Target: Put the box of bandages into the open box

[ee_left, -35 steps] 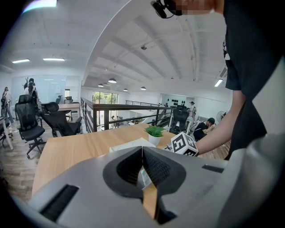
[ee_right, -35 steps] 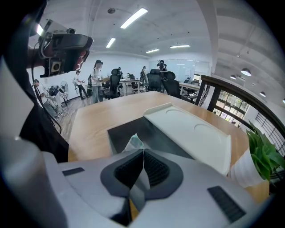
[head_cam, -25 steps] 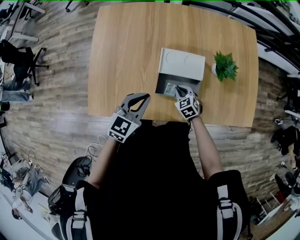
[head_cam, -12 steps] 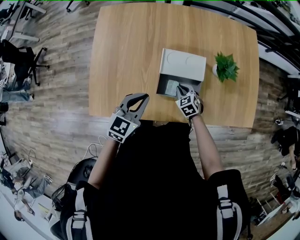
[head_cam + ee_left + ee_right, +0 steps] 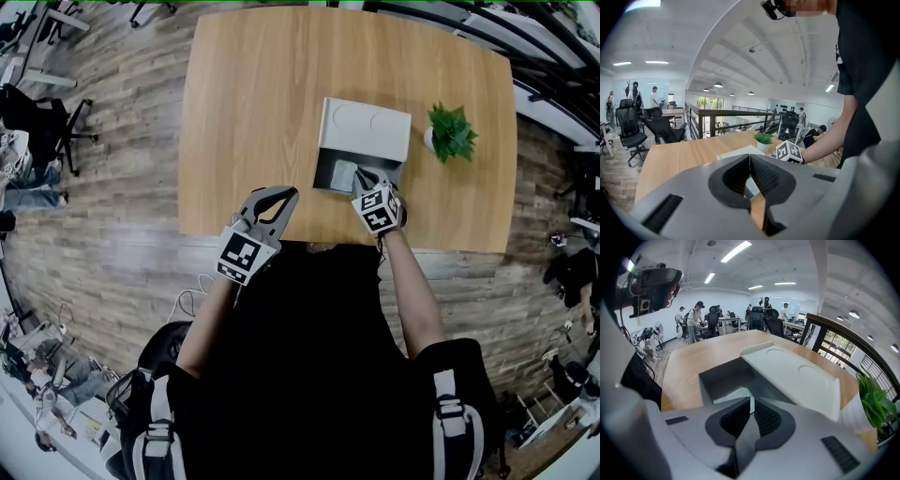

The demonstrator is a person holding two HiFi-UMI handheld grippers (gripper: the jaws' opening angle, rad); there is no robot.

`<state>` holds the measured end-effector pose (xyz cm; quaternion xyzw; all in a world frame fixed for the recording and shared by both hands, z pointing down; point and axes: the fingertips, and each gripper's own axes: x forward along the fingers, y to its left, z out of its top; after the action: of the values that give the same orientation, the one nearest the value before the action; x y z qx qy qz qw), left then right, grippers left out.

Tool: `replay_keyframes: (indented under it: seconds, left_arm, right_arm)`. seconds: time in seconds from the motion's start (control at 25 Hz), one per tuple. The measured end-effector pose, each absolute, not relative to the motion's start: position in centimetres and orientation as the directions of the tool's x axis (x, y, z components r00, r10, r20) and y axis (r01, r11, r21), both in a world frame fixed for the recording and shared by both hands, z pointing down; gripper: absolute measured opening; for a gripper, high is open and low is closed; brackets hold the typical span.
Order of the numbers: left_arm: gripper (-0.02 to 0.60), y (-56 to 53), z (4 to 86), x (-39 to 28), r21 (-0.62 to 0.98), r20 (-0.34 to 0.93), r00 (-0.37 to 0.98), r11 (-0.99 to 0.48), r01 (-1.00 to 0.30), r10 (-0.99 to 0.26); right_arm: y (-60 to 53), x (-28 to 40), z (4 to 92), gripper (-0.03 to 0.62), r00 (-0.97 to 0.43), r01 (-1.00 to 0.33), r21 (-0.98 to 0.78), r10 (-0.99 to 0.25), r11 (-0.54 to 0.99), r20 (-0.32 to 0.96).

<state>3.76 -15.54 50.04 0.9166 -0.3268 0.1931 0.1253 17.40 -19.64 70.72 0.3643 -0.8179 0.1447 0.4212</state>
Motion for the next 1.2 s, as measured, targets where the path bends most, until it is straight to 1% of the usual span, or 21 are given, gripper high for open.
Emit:
replay_keyframes:
  seconds: [0.28,0.48,0.72,1.2]
  left_arm:
    - [0.023,-15.5,49.5,3.6,0.104,0.429,0.728,-0.771,-0.628,-0.535]
    - [0.023,-15.6,49.3,3.7,0.100,0.419,0.740,-0.784,-0.613,-0.525]
    - [0.023,-15.5,49.3,3.3,0.105,0.415,0.754,-0.797,-0.595,-0.509]
    - [0.023,-15.0,49.1,3.9,0.111,0.390,0.813,-0.854,-0.508,-0.433]
  right_arm:
    - [-19.2,17.2,69.6,0.028,-0.375,-0.732,0.071,-0.489,0.677,0.788]
    - [-19.4,17.6,68.0,0.025,-0.374,-0.753,0.102,-0.550,0.651,0.747]
    - [-19.0,17.5,66.5,0.025,-0.375,-0.774,0.102,-0.582,0.625,0.722]
    - [-16.8,16.6,62.5,0.025,-0.372,-0.810,0.099,-0.638,0.577,0.675]
